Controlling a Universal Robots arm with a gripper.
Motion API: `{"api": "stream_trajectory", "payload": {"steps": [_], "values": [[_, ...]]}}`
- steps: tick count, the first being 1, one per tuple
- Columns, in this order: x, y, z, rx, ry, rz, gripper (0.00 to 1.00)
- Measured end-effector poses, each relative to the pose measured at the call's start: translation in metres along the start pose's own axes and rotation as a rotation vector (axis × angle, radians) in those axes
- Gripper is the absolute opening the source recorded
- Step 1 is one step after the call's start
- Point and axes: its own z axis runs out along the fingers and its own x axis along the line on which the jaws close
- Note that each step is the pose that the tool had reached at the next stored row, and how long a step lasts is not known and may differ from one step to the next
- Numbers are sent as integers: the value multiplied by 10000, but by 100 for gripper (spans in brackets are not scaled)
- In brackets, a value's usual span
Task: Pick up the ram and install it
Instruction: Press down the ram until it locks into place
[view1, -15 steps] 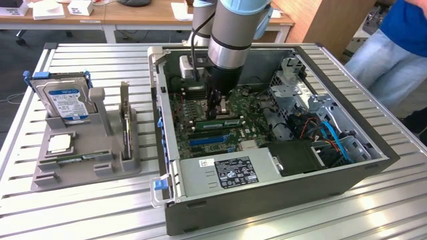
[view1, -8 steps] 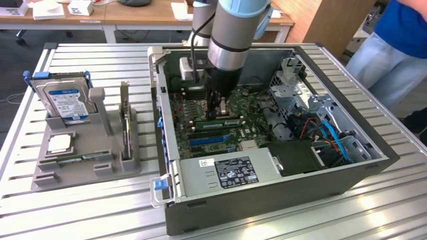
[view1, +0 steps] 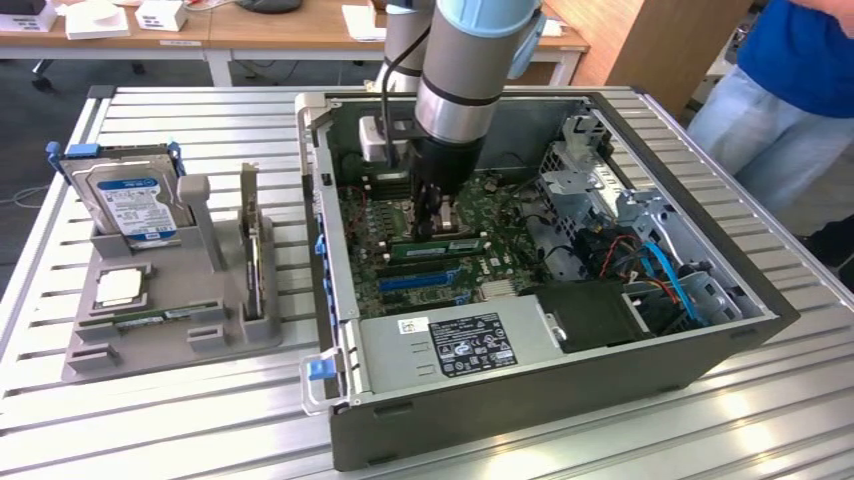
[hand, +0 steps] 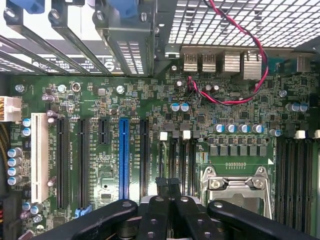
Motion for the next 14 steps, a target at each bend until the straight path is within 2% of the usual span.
{"api": "stream_trajectory", "payload": {"steps": [14], "values": [[2, -2, 47, -2, 3, 0, 10]]}}
